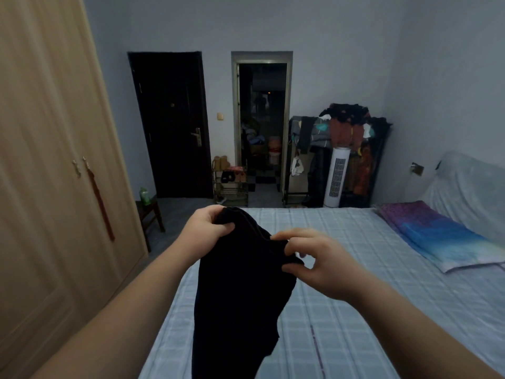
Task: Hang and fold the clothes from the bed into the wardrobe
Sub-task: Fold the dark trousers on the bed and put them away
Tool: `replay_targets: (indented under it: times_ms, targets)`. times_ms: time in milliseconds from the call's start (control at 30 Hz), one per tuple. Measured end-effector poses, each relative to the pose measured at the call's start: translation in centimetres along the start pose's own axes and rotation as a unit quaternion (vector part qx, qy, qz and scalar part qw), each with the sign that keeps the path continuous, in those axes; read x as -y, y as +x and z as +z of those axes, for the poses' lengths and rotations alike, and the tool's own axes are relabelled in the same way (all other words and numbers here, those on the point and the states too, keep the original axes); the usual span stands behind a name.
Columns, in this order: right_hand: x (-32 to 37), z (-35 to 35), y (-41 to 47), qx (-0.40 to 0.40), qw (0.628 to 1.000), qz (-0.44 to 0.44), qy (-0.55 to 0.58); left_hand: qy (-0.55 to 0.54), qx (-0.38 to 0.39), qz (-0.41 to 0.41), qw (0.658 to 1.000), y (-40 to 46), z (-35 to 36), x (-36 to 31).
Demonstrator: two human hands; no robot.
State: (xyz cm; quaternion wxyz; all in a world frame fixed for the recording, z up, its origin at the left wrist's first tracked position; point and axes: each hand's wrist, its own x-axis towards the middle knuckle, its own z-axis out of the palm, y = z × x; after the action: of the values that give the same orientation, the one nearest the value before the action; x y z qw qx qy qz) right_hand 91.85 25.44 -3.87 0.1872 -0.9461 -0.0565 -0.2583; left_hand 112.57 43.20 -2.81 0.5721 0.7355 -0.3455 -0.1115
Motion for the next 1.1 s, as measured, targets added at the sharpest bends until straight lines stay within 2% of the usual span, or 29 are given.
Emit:
replay_targets:
  times_ms: [133,200,333,400,533,600,667,767,867,933,1100]
  targets:
    - [-0.1,0.1,-0.1,-0.004,0.998,-0.058,-0.038,0.03,0.014,-0.018,0.999,0.3,0.4,-0.4]
    - [-0.2,0.0,0.1,0.01,0.999,-0.047,-0.026,0.034,0.023,-0.03,0.999,0.4,0.5,-0.4]
    - [-0.3,0.2,0.0,0.025,0.997,0.02,0.075,-0.013,0.051,-0.047,0.997,0.3,0.2,-0.7]
    - [0.2,0.0,-0.4,0.041,0.994,0.052,0.083,-0.029,0.063,-0.051,0.996,0.2,0.2,-0.7]
    - [0.3,-1.2,-0.5,0.045,0.995,0.076,-0.044,-0.014,0.056,-0.049,0.997,0.2,0.2,-0.8]
    - [0.2,-1.3,-0.6,0.04,0.992,0.09,-0.078,0.041,0.041,-0.028,0.998,0.1,0.4,-1.1]
    - [0.5,-1.1,-0.5,0.033,0.99,0.131,-0.034,0.097,0.024,0.004,0.995,0.0,0.9,-1.5]
    - [1.2,-0.6,0.0,0.044,0.967,0.225,0.114,0.094,0.002,0.025,0.995,-0.1,1.1,-1.9]
    - [0.8,0.0,0.2,0.091,0.95,0.289,0.077,0.088,0.004,0.034,0.996,-0.5,1.2,-1.8]
    - [0.5,0.2,0.3,0.078,0.952,0.297,0.026,0.093,0.008,0.034,0.995,-0.9,1.4,-1.6]
    - [0.6,0.0,0.1,0.093,0.968,0.234,0.011,0.058,0.025,0.023,0.998,-1.6,1.1,-1.7]
